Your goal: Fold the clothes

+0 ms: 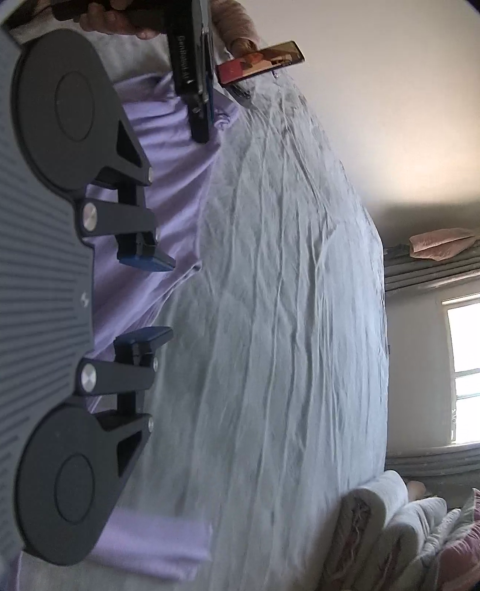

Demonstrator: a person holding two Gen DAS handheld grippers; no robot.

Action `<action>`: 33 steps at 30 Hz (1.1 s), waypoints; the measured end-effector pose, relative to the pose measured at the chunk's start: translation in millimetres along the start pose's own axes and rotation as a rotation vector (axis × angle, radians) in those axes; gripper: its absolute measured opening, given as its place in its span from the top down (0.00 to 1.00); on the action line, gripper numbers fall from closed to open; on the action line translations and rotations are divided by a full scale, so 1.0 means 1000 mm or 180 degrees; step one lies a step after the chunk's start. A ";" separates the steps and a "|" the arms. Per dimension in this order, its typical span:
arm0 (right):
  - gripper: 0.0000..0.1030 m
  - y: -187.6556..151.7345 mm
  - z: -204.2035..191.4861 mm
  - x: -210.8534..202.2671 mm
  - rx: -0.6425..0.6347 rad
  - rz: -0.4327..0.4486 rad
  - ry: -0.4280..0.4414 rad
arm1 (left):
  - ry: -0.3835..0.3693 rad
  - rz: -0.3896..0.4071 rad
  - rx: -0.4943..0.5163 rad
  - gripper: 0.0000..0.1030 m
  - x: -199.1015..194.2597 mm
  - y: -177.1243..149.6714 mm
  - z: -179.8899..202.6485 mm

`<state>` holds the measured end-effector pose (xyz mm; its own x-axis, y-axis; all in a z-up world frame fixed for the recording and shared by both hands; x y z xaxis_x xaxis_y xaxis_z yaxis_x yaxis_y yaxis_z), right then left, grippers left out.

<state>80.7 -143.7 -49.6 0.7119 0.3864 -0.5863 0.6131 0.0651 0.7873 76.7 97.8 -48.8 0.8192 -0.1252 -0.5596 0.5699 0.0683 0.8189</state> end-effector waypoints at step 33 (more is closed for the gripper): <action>0.94 0.027 -0.023 0.063 -0.0133 0.0183 -0.0243 | -0.0128 0.0111 -0.0556 0.88 0.034 0.025 -0.101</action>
<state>133.7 -96.3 -60.9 0.7705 0.3196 -0.5515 0.5568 0.0837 0.8264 125.6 195.1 -60.2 0.8374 -0.1590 -0.5229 0.5466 0.2437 0.8012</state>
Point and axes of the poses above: each gripper's, at about its wrist camera, not at the fingertips, and x roughly the way its jaws point, z to its right, y to its top, the point moved 7 cm from there along x, roughly the way its jaws point
